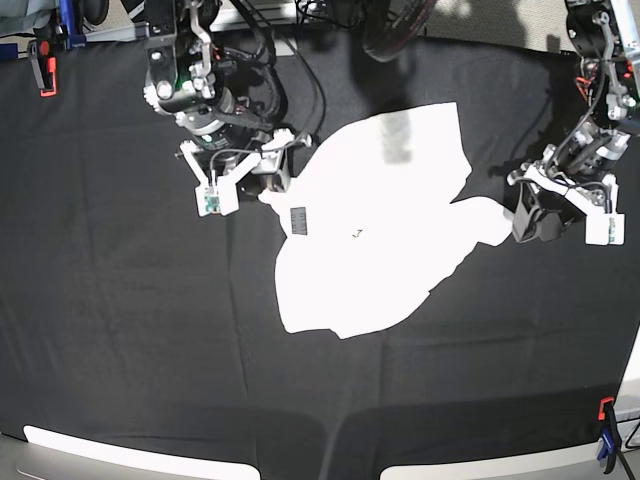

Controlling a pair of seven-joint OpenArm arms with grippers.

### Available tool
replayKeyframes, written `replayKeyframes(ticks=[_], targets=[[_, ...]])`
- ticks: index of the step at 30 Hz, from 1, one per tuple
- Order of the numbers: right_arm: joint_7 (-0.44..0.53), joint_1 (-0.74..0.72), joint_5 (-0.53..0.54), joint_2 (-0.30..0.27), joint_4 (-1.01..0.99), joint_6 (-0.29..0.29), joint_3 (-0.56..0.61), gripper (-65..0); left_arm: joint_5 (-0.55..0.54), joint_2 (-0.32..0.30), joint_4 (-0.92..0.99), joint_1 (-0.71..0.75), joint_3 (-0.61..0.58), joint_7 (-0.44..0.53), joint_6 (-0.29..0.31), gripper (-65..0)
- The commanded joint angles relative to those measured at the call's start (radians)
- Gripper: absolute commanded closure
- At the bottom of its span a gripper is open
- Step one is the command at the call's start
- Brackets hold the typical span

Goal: Layout the t-shirt on the table in an organized manner, then fold the t-shirt properly
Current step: 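Move both grippers down to the crumpled white t-shirt edges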

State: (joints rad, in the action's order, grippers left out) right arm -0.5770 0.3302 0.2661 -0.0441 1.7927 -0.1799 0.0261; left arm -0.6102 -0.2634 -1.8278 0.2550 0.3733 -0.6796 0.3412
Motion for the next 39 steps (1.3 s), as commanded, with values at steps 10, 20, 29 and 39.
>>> replayKeyframes(ticks=[10, 20, 29, 39], targets=[[0.014, 0.022, 0.109, 0.003, 0.016, -0.074, -0.001, -23.6, -0.019, -0.011, -0.017, -0.008, 0.004, 0.025, 0.003, -24.9], [0.004, 0.022, 0.020, 0.003, 0.015, -0.074, -0.001, -42.5, -0.020, -0.011, -0.017, -0.008, 0.004, 0.026, 0.003, -25.0], [0.090, 0.016, 0.024, 0.036, 0.011, -0.066, -0.001, -42.4, -0.020, -0.011, -0.017, -0.008, 0.004, 0.026, 0.003, -24.9], [0.100, -0.020, -0.001, 0.047, -0.101, -0.066, 0.000, -42.4, -0.019, -0.011, -0.017, -0.008, 0.004, 0.026, 0.003, -24.9]])
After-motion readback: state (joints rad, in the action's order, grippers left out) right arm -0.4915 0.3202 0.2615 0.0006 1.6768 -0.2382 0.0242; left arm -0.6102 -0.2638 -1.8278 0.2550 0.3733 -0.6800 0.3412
